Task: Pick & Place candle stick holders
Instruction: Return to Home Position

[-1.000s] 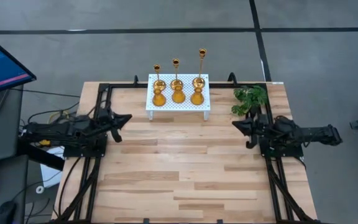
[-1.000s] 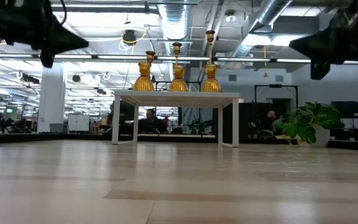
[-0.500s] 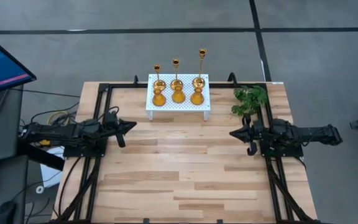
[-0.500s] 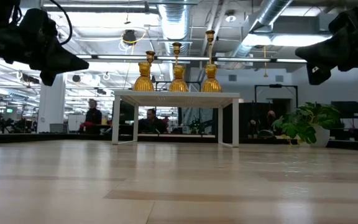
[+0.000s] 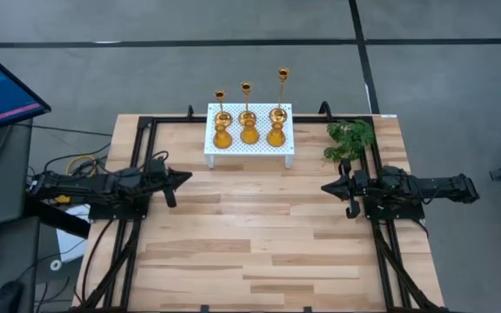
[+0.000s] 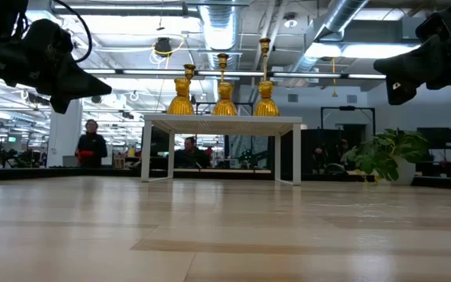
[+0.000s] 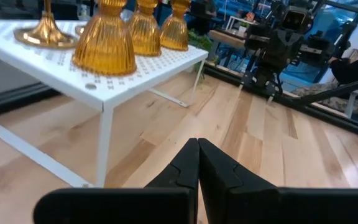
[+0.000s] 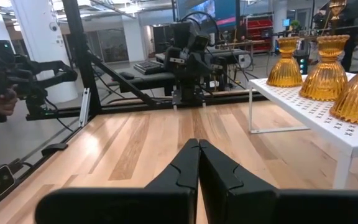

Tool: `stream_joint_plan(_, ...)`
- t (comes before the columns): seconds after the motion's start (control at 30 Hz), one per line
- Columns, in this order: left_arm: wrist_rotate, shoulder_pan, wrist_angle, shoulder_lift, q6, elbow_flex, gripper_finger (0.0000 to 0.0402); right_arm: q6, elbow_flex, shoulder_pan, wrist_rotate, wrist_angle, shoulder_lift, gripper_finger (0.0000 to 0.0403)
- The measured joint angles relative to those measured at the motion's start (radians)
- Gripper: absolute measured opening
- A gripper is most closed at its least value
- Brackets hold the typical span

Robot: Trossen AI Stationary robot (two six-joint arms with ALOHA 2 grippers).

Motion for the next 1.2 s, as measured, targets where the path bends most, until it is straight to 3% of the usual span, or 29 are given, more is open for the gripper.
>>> stream_joint_plan(0.37, 0.019, 0.001, 0.085, 0.005, -0.042, -0.04, 0.0005, -0.013, 0.0, 0.002, -0.008, -0.002, 0.0, 0.0)
stream_joint_plan(1.2, -0.004, 0.001, 0.094, 0.007, -0.05, -0.041, 0.0012, -0.043, -0.001, -0.04, -0.004, -0.002, 0.0, 0.0)
